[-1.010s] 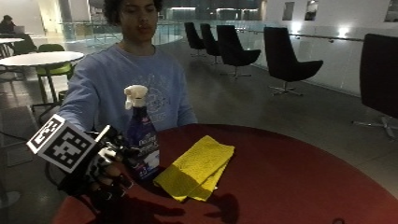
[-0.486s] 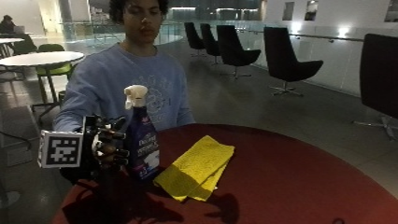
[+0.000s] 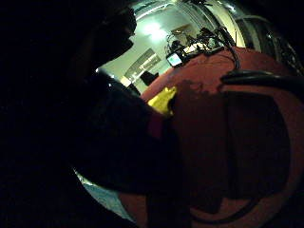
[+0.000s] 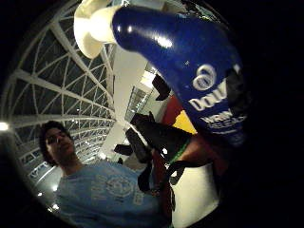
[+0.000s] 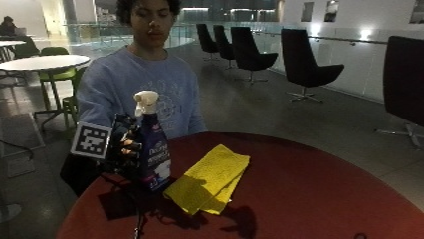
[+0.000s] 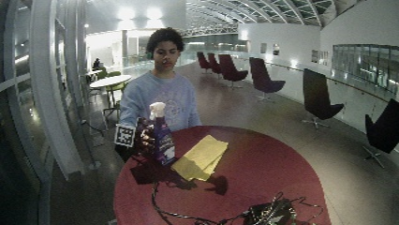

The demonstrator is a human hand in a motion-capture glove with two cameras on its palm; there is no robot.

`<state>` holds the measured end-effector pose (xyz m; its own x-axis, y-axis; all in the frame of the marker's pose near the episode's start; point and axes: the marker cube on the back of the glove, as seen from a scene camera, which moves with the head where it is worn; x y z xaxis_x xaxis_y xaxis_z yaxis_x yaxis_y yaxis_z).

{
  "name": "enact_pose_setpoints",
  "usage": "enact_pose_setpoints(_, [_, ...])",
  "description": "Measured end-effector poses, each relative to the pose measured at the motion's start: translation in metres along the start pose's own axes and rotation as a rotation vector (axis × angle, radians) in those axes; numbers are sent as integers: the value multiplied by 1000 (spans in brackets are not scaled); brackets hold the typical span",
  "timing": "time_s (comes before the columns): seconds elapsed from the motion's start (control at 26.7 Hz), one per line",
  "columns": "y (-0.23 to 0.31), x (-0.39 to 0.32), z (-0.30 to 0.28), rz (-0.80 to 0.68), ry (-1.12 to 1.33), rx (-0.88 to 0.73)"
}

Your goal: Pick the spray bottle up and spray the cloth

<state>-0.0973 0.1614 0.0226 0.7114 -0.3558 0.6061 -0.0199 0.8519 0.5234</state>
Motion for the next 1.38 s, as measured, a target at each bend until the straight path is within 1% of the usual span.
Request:
enact_pose_setpoints(0.15, [1,-5,7,-42,93,119])
enact_pose_setpoints(0.26, [6,-7,12,-45,179,161])
enact_pose_setpoints(0.49, [11,-1,20,-30,287,148])
enact_pose_setpoints(0.64, [4,3,20,-27,266,111])
enact_pose_setpoints(0.79, [6,-1,11,37,98,-40])
enact_pose_setpoints(0.94, [6,-6,9,4,-112,-194])
enact_pose_setpoints(1.08, [2,-17,10,21,-279,-362])
enact_pose_setpoints(1.38, [-2,-31,22,148,-527,-673])
